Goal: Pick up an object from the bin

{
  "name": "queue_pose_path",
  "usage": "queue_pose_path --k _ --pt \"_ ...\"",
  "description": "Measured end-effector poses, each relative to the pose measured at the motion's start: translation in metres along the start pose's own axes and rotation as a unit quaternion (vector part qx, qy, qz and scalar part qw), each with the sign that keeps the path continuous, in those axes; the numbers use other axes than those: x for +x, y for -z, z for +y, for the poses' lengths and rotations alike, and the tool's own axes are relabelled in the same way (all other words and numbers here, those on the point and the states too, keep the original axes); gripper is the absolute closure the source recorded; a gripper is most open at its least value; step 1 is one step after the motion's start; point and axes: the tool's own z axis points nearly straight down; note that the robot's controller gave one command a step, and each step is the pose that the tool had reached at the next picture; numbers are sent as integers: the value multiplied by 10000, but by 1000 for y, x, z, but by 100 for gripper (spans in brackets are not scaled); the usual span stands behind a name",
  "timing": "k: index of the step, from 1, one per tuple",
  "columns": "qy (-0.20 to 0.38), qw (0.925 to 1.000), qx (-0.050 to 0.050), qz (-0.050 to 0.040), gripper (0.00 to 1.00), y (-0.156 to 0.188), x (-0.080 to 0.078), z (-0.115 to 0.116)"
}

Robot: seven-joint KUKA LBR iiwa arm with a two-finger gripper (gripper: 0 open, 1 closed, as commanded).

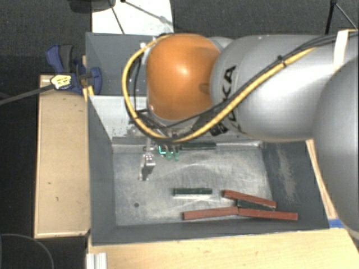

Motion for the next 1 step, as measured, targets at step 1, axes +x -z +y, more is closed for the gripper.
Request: queue_pose_path --k 1 --pt "-32 10000 -8 -38 0 4 -2 -1"
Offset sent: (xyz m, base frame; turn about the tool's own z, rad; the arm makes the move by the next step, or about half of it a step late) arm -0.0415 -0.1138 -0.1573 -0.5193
